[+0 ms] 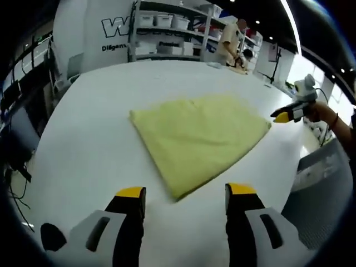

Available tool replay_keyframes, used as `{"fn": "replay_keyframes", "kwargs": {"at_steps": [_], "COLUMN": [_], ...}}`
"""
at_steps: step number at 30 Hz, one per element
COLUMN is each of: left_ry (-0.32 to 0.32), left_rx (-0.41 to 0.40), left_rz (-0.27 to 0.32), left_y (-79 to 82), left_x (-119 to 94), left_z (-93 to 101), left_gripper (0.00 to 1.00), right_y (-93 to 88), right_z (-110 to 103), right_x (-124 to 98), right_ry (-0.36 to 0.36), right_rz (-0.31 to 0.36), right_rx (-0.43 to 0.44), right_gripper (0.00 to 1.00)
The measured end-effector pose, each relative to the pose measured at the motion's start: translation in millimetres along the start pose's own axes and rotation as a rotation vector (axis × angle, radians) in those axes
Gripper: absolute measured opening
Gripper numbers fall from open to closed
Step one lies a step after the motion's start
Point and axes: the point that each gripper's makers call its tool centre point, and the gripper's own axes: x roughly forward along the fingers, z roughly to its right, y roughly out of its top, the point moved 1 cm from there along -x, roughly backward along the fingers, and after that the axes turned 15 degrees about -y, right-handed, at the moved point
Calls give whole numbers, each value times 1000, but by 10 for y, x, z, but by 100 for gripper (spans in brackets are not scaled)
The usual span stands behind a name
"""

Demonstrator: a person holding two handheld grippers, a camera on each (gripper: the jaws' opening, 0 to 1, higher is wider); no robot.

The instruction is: Fold the garment on the visible template until the final outline fits inside the template.

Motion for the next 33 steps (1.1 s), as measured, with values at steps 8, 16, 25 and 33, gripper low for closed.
{"fn": "replay_keyframes", "kwargs": {"at_steps": [8,16,25,33], "left_ry": [21,16,-25,-21], "left_rx": [-25,-2,17,38], "left_rz": [55,82,101,82], "left_y": [108,167,133,118], "left_x": [-91,-161,-145,-158], "left_z": [214,452,685,681], "left_gripper": [85,99,99,99], "right_y": [55,72,-38,-216], "right_z": [-118,-261,-404,-476], "right_x": [-259,-492,-646,-652], "right_ry": [2,43,67,66], "right_rz": [49,92,82,56], "right_rx": [-3,21,-8,-53], "right_gripper": [84,99,99,99]}}
